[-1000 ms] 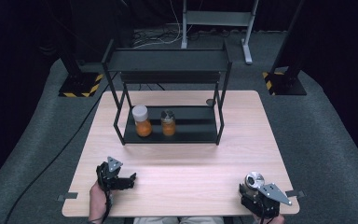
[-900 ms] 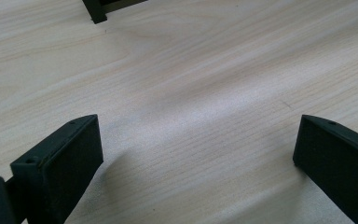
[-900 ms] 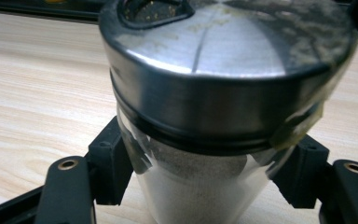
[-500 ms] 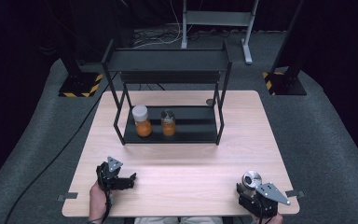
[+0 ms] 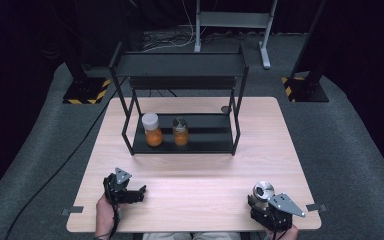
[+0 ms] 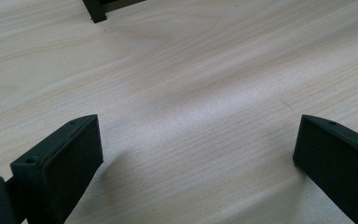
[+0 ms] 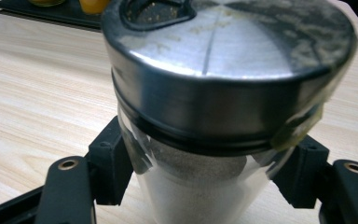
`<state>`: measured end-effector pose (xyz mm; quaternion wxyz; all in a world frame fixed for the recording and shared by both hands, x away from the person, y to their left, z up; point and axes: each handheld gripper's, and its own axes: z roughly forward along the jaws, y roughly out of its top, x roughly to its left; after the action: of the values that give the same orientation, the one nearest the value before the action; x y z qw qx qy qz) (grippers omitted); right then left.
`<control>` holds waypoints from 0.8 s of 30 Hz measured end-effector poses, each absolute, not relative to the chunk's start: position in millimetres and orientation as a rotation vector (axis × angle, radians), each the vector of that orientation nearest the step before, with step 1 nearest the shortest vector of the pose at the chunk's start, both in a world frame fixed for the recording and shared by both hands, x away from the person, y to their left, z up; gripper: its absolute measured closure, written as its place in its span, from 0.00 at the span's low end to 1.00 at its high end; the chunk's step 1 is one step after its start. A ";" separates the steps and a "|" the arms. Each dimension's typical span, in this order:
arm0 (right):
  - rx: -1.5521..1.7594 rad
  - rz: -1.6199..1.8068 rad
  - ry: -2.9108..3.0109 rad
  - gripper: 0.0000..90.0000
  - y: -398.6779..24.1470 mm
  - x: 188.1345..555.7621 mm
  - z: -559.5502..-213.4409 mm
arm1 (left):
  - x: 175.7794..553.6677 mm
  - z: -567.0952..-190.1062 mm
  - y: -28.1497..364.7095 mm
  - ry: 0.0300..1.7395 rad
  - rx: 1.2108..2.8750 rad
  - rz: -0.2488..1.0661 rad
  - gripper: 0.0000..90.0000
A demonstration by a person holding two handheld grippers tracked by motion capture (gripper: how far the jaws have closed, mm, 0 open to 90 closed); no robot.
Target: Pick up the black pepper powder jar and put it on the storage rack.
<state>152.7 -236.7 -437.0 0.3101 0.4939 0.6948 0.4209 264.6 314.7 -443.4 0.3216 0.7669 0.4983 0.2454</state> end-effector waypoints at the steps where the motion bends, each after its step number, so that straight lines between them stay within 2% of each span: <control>1: 1.302 1.113 1.837 0.34 -236.1 153.3 -436.7 | 264.7 -443.3 314.7 1.309 2.014 0.644 0.01; 24: 1.248 1.132 1.876 0.34 -225.0 159.7 -433.5 | 264.3 -443.5 314.4 1.307 2.015 0.648 0.01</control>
<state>159.7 -225.0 -433.5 0.3048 0.4714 0.7085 0.4276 264.3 314.4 -443.5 0.3214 0.7670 0.4976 0.2465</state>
